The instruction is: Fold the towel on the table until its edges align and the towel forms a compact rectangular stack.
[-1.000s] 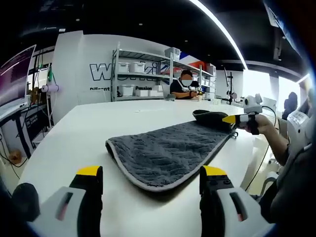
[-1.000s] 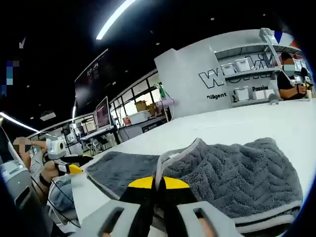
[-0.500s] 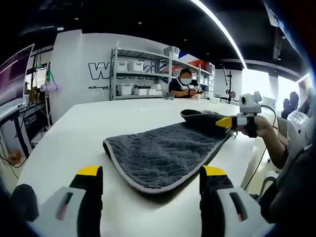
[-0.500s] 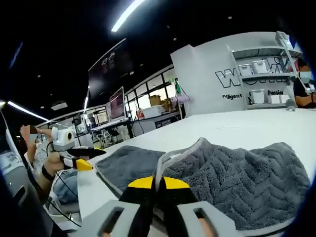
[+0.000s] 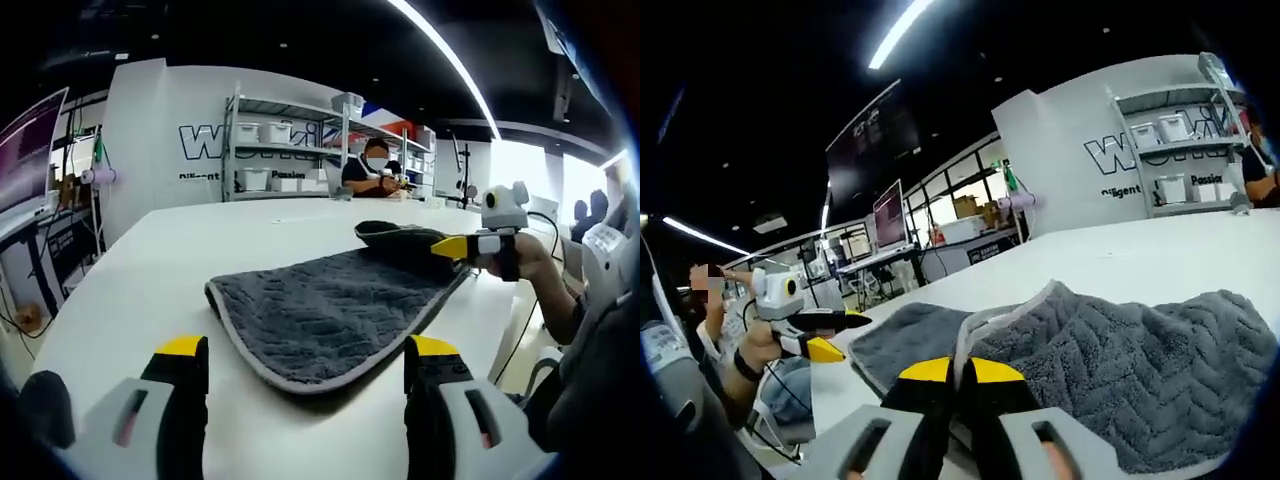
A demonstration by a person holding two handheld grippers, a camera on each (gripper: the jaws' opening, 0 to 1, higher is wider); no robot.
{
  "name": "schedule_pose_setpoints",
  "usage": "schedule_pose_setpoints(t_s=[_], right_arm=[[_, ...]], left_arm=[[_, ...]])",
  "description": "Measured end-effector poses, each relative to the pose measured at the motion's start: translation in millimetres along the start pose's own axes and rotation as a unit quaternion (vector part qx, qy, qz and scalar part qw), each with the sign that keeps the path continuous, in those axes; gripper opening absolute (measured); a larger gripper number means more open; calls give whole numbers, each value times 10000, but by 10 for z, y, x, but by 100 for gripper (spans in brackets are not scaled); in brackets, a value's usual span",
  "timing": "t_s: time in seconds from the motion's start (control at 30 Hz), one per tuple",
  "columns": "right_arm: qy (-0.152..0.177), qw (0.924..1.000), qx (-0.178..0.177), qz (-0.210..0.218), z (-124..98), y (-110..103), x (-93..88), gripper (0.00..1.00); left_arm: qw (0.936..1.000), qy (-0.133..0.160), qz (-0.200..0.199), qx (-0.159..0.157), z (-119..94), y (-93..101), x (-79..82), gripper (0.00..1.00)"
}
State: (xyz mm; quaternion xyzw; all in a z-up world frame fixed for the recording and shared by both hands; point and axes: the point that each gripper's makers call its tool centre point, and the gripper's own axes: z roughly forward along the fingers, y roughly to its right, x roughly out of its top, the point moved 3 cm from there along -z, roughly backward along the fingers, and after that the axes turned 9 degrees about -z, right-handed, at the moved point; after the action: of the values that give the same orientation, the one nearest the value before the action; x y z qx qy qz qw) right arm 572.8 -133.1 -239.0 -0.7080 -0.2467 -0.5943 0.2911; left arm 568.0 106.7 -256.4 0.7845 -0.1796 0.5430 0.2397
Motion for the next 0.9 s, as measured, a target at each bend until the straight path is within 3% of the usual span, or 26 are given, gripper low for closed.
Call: schedule_pose_setpoints(t_s=[0.9], right_arm=[[135, 9977, 666, -42, 598, -512, 176, 6]], left_arm=[[10000, 3, 8, 80, -109, -104, 8, 84]])
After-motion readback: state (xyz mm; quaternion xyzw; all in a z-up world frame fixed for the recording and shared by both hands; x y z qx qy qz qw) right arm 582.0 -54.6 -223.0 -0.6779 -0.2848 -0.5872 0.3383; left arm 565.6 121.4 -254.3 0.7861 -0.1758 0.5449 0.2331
